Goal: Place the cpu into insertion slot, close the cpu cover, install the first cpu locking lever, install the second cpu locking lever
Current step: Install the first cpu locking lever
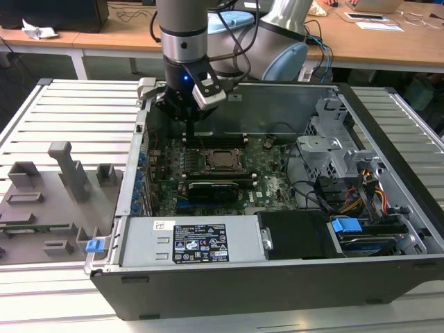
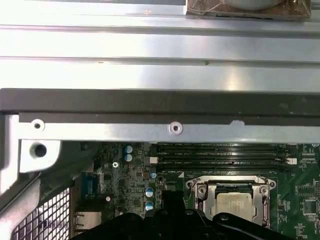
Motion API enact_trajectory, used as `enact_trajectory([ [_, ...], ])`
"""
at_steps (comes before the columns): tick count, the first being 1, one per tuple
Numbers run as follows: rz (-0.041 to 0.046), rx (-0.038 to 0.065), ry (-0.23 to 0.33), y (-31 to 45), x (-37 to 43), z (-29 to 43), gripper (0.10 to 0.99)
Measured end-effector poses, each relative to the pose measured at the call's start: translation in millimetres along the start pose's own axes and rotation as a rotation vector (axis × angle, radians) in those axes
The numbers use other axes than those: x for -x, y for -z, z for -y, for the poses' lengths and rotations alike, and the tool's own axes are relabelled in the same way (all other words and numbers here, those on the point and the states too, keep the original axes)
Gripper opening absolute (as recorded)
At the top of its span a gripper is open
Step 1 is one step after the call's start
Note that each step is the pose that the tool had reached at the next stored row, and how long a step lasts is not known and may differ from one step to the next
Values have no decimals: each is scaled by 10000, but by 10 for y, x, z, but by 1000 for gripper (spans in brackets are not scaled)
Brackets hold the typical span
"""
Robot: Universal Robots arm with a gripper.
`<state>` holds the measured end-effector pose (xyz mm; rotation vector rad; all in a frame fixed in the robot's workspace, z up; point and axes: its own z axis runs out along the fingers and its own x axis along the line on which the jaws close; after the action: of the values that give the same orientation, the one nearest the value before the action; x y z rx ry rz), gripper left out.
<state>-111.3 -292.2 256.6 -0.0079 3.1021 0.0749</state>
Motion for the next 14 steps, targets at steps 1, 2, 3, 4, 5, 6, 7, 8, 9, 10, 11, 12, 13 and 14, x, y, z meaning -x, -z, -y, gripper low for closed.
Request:
enact_trajectory([
  [1, 0, 0, 0, -3, 0, -15, 106],
  [2, 0, 0, 0, -5, 1, -31, 106],
  [3, -1, 0, -1, -6, 5, -38, 106],
  [4, -3, 0, 2, -9, 20, -42, 106],
  [5, -6, 0, 1, -10, 35, -43, 106],
  [6, -12, -1, 0, -11, 55, -44, 106],
  [7, -14, 1, -1, -12, 71, -44, 106],
  [8, -16, 0, -2, -14, 90, -44, 106],
  [9, -16, 0, -2, -15, 107, -44, 106],
  [10, -18, -1, -2, -18, 132, -44, 106],
  [11, -18, 0, -1, -20, 144, -44, 106],
  [12, -18, 0, 0, -22, 154, -43, 106],
  [13, -17, 1, 0, -24, 158, -43, 106],
  [14, -18, 0, -1, -27, 170, -43, 106],
])
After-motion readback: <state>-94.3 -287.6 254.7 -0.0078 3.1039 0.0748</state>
